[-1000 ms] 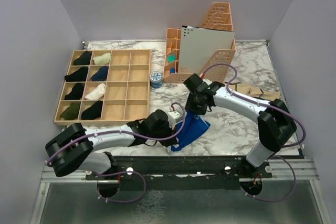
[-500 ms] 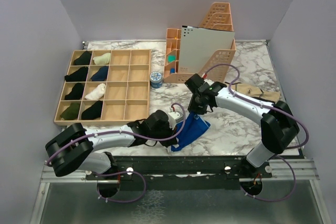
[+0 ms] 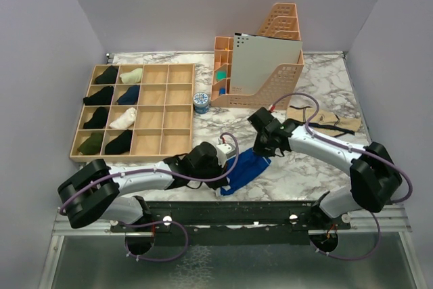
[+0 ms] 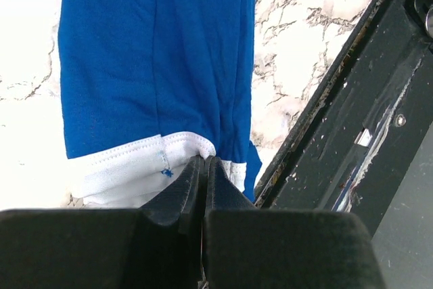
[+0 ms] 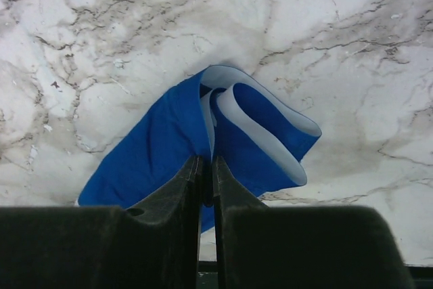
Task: Roll the underwear
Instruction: Fold the underwear at the center of the board.
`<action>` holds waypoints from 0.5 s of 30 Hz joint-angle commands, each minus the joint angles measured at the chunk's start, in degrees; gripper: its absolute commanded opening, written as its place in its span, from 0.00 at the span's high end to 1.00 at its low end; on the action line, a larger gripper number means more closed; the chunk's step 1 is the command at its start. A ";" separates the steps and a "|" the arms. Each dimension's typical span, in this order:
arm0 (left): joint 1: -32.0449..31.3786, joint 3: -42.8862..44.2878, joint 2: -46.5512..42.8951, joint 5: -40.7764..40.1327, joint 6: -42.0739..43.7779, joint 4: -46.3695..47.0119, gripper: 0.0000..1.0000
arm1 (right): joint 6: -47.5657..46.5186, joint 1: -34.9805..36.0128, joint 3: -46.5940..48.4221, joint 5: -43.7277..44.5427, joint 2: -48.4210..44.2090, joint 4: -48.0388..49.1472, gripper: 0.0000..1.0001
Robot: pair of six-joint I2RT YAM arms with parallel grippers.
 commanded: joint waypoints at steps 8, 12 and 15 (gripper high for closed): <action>-0.37 -0.47 -3.67 -0.67 0.20 -0.73 1.00 | -5.70 -0.72 -12.16 1.87 -13.75 12.43 0.77; -0.36 -1.37 -5.56 -1.66 -0.13 -1.90 1.00 | -8.46 -1.40 -14.83 1.11 -17.45 14.96 0.79; -0.36 -2.22 -7.55 -2.66 -0.37 -2.61 1.00 | -8.93 -2.24 -17.28 0.37 -18.69 16.12 0.80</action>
